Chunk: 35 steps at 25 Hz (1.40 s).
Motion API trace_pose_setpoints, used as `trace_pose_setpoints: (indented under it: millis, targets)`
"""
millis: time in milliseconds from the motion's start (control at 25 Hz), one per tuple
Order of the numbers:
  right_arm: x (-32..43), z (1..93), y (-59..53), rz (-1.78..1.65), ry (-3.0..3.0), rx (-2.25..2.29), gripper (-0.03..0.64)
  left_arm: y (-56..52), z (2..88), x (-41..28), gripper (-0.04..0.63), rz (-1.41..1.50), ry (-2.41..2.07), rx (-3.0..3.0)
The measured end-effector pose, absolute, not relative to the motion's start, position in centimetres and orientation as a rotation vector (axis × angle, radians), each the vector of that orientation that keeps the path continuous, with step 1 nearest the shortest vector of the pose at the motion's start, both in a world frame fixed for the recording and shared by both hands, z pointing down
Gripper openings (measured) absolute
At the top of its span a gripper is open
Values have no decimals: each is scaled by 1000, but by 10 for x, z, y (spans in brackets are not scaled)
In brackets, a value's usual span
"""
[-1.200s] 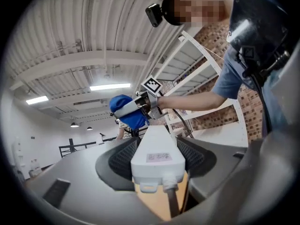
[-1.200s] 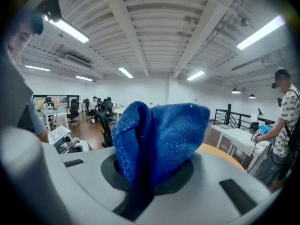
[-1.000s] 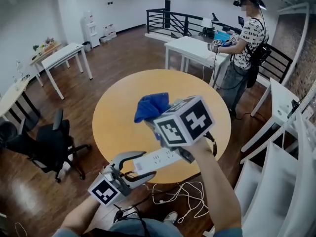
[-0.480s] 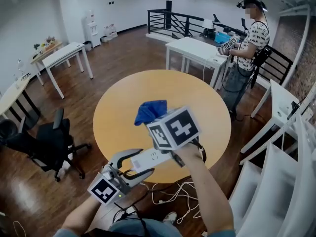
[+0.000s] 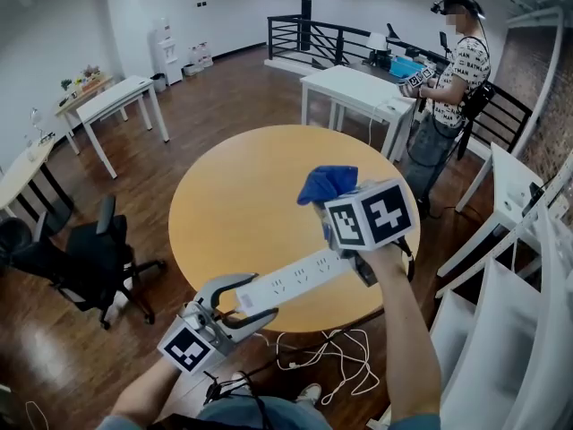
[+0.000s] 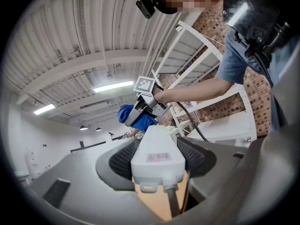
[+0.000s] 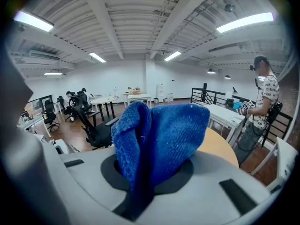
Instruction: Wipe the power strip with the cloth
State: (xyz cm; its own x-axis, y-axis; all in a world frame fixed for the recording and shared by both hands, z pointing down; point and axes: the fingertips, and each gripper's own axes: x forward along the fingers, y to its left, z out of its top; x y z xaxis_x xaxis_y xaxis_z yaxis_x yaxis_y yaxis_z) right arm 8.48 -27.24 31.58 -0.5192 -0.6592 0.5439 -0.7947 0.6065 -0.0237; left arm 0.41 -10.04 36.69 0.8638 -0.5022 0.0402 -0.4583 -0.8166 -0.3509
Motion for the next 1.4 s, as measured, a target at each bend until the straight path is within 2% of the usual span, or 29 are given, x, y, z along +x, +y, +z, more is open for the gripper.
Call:
trace_pose_setpoints:
  millis: [240,1000,1400]
  targets:
    - [80,318,-270,371,-2349,1148,51,-104,365,11,284,-170,713,-2704]
    - [-42,341,-222,383,-2485,889,51,-121,377,23,284,-226,769,-2721]
    - [-12,301,-229,350,-2639,1059,51,-133,387,8,284,-203,842,-2751]
